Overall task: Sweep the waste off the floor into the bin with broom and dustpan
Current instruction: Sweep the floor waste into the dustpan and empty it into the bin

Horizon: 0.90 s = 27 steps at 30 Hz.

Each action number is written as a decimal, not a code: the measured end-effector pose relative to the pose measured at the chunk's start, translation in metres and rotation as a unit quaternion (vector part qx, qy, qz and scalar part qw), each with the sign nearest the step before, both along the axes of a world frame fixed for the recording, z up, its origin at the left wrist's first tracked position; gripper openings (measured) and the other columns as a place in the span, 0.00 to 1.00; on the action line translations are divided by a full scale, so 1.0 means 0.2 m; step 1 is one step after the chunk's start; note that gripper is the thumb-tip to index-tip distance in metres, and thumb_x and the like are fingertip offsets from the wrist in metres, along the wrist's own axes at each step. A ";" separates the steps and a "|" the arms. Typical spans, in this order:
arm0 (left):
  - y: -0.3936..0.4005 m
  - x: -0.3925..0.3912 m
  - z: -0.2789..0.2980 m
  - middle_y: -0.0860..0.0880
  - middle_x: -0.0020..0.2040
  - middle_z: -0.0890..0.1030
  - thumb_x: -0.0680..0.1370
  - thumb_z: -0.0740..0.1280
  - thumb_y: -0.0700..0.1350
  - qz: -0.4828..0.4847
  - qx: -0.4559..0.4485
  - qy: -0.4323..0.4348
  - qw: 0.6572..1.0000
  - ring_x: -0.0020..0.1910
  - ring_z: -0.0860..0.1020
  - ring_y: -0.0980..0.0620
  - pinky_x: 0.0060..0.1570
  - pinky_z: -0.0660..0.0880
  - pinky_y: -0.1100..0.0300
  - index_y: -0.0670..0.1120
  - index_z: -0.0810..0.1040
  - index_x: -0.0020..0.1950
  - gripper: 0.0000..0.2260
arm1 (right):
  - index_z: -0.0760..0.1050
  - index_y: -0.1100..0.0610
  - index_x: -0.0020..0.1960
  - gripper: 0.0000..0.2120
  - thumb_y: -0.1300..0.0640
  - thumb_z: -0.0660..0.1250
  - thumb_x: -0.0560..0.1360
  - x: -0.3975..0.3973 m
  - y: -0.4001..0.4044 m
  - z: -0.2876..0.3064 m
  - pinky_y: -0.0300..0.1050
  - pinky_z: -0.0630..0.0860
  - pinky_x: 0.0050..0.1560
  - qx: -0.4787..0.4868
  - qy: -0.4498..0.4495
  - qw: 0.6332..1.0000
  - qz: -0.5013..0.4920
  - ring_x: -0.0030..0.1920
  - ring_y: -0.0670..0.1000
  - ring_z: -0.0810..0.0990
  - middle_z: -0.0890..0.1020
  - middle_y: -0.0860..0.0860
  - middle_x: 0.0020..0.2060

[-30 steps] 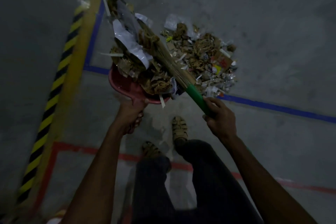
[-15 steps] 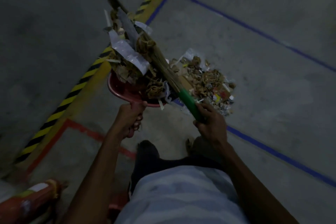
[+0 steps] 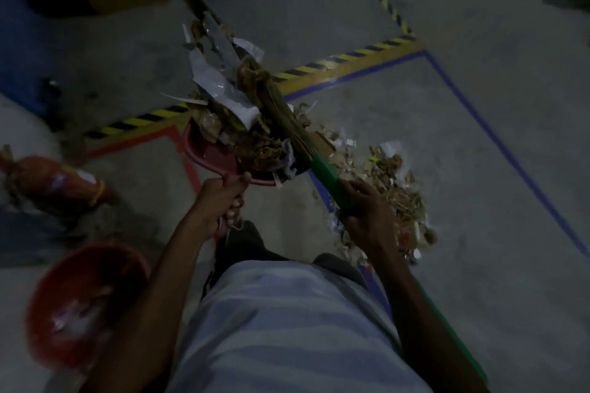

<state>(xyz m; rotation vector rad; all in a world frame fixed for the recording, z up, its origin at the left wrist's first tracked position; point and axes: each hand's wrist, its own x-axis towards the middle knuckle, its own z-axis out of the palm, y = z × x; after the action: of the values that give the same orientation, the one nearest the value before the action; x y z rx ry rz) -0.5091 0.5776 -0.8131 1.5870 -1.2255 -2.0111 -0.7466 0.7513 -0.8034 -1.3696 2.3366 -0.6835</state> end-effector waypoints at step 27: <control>0.94 1.62 -0.06 0.52 0.23 0.67 0.79 0.70 0.56 0.392 0.028 -0.030 0.919 0.19 0.62 0.56 0.22 0.59 0.66 0.46 0.68 0.34 0.21 | 0.75 0.54 0.70 0.32 0.63 0.76 0.67 1.42 -0.15 -0.07 0.47 0.76 0.40 0.034 0.031 0.912 0.407 0.49 0.59 0.82 0.80 0.53 0.61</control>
<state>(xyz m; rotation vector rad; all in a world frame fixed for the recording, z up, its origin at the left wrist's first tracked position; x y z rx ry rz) -0.1843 0.7664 -0.8252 1.7840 -0.4082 -1.4791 -0.4621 0.7209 -0.8181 -2.1206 1.5513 -0.2910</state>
